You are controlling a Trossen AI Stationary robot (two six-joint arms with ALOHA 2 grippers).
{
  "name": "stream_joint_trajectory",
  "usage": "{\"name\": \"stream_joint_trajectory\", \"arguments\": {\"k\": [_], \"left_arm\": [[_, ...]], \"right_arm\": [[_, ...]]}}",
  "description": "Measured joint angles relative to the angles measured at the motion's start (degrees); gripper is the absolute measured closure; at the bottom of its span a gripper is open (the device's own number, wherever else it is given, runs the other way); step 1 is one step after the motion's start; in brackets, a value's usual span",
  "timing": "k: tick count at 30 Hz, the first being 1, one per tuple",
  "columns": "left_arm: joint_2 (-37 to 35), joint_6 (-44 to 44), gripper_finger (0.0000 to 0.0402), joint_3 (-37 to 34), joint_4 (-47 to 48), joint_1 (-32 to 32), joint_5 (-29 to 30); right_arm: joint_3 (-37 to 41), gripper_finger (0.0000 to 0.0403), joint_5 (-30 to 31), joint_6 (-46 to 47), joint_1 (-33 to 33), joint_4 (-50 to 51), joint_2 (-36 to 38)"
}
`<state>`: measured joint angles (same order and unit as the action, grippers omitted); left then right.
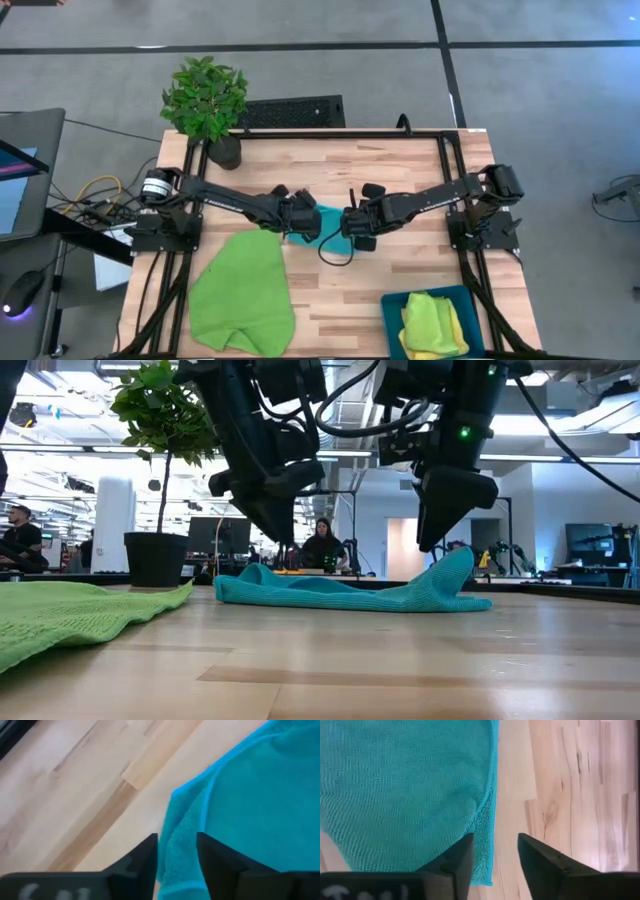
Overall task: Fold microfiber towels
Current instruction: Fold the blue towel
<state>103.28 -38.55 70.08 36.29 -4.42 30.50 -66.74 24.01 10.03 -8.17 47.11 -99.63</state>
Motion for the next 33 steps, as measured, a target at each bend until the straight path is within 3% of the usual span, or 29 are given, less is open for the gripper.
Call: {"name": "stream_joint_trajectory", "arguments": {"k": [4,7,12,17,20,27,33], "left_arm": [[-0.3,0.8,0.0245,0.0,0.1,0.9,-2.9],[-0.6,6.1,0.0238,0.1,0.2,-0.2,-4.5],[-0.6,17.1,0.0241,-0.3,3.0,-6.7,-4.6],[-0.5,19.7,0.0242,-3.1,2.5,-13.7,-4.2],[1.1,20.9,0.0242,-6.0,-3.5,-16.1,-4.2],[5.6,22.6,0.0242,-7.7,-7.7,-16.6,4.9],[5.6,22.4,0.0242,-7.7,-7.5,-16.5,6.4]], "right_arm": [[-0.3,0.0202,0.0,0.9,0.3,0.6,0.0],[-1.0,0.0191,0.1,0.9,-0.2,1.9,1.9],[-1.2,0.0186,0.0,2.2,-3.1,2.2,7.9],[-1.2,0.0188,-0.5,3.5,-8.2,1.9,13.2],[-1.2,0.0188,-0.6,3.6,-11.4,1.4,14.6],[-1.2,0.0188,-0.7,3.7,-16.4,0.1,14.0],[-1.1,0.019,-0.7,6.5,-17.7,0.5,14.1]]}}
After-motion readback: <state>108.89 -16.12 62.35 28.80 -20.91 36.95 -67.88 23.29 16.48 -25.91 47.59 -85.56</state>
